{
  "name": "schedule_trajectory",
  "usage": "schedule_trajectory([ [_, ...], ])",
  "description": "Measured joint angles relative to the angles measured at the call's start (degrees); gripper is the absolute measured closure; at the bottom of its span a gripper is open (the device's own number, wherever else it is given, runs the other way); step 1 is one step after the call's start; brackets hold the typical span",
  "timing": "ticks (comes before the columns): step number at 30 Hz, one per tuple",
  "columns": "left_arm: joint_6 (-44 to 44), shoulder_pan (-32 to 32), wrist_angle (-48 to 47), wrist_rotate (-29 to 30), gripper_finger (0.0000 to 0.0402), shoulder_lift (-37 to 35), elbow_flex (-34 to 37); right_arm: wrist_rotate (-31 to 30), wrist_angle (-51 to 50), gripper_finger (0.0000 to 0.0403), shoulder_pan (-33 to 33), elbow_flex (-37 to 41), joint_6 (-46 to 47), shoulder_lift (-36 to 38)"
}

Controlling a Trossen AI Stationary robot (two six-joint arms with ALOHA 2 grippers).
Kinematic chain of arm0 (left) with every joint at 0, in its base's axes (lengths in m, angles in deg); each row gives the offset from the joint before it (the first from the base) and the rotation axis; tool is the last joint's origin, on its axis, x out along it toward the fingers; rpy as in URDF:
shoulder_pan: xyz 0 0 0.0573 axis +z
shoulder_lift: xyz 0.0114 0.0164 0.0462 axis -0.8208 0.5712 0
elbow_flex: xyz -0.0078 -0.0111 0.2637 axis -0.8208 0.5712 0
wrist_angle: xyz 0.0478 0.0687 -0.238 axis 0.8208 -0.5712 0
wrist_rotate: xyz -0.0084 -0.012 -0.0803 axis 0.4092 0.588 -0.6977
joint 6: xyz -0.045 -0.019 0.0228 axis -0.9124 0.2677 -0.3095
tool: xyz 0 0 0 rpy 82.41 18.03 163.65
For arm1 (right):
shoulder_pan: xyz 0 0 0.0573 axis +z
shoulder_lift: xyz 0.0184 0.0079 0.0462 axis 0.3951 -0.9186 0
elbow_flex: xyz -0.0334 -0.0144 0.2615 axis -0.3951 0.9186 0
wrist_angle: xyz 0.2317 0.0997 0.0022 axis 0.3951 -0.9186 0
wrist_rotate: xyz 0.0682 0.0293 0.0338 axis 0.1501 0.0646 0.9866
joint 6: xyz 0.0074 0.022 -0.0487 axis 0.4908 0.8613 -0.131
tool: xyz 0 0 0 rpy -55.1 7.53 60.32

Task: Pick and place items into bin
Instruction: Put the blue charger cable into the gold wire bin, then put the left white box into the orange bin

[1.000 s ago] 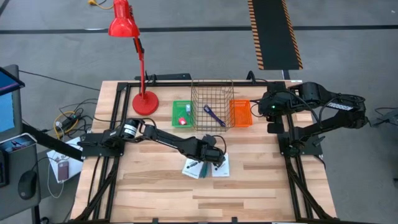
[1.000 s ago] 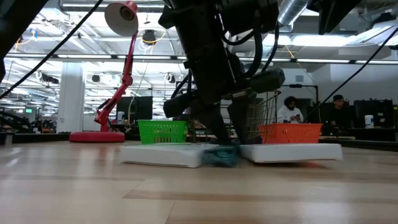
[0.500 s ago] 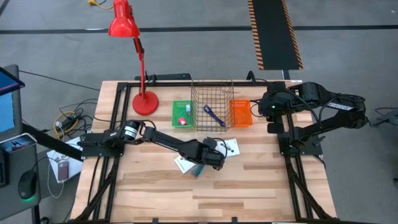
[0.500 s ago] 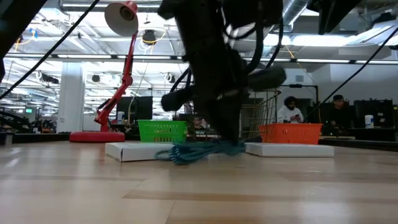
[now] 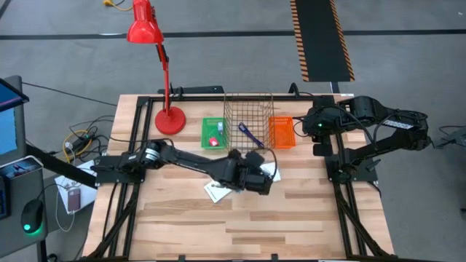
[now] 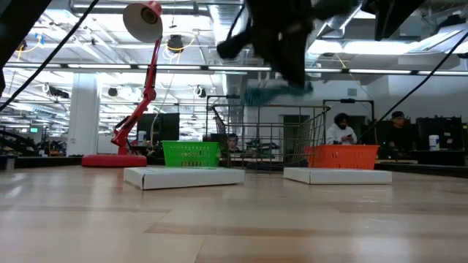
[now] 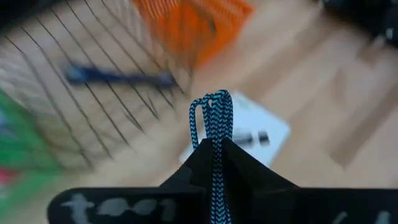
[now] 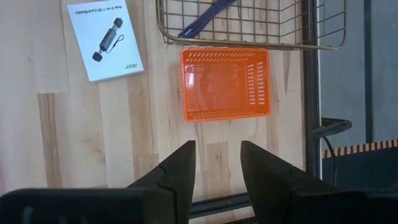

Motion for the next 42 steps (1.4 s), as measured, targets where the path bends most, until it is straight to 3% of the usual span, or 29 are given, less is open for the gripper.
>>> schedule_trajectory([
  [8, 14.79, 3.87, -5.57, 12.16, 0.0398, -0.15, -12.73, 0.00, 0.00, 0.0282, 0.02, 0.00, 0.54, 0.00],
  [13, 26.05, 8.09, 0.93, 16.09, 0.0392, -1.93, -12.13, 0.01, -0.02, 0.0282, 0.00, 0.00, 0.67, 0.02],
  [18, 32.56, 12.83, 3.30, 14.92, 0.0377, -2.17, -12.14, -0.02, -0.02, 0.0282, 0.00, 0.00, 1.12, 0.00],
  [27, 35.34, 18.52, 3.46, 7.95, 0.0367, -2.17, -12.12, -0.02, -0.07, 0.0282, 0.00, 0.00, 1.12, 0.00],
  [42, 37.16, 17.80, -7.70, 7.73, 0.0365, -2.17, -12.12, -0.02, -0.09, 0.0282, 0.00, 0.00, 4.55, 0.00],
])
